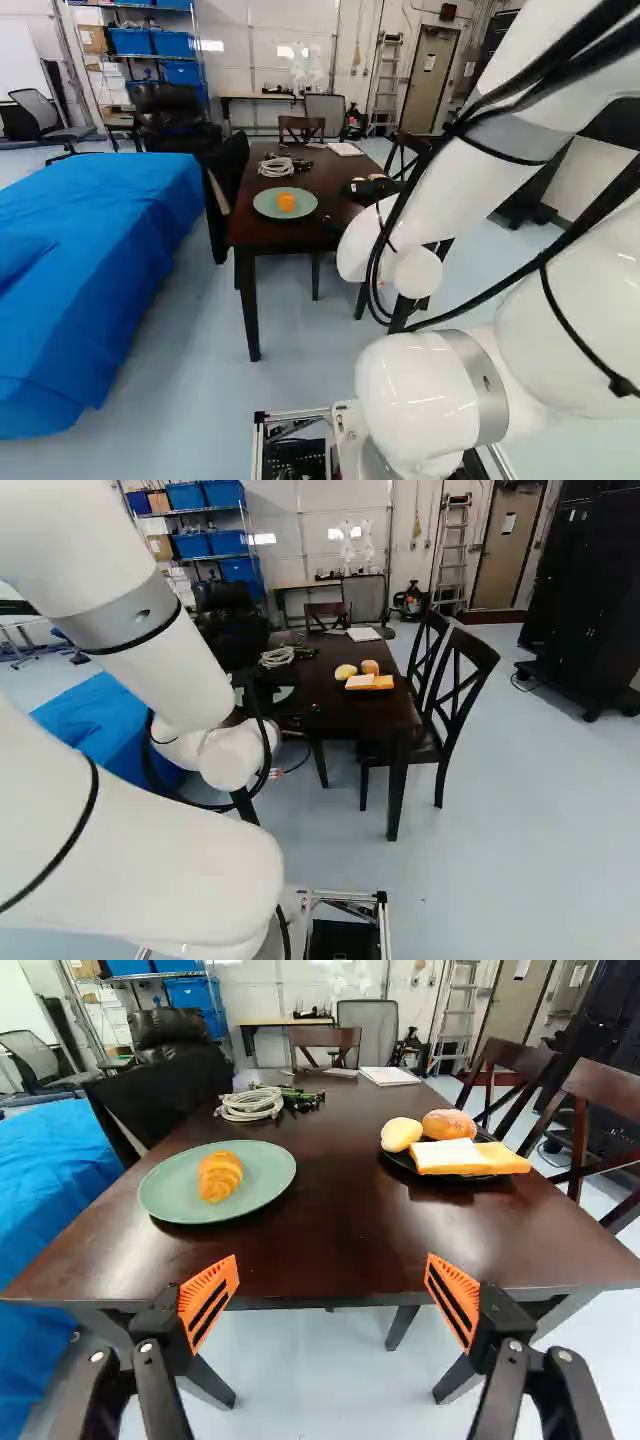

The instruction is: Move the croissant to the empty plate

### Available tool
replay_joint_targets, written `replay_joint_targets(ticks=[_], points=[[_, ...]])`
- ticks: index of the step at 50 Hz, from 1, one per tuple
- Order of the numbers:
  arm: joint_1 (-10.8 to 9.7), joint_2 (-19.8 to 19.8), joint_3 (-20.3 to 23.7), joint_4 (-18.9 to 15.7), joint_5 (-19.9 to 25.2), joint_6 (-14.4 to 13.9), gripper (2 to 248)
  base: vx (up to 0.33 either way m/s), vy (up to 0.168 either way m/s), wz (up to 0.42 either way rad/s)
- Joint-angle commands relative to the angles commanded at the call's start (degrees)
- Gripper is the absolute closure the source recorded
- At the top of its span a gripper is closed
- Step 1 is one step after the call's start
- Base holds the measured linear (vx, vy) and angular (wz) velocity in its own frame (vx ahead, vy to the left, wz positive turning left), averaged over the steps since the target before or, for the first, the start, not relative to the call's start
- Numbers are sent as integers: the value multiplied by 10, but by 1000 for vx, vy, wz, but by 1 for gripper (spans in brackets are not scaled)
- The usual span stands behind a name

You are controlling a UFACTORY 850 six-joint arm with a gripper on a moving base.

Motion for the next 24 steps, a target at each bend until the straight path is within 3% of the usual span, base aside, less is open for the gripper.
replay_joint_targets(ticks=[24], points=[[0,0,1,0,1,0,3,0,0,0]])
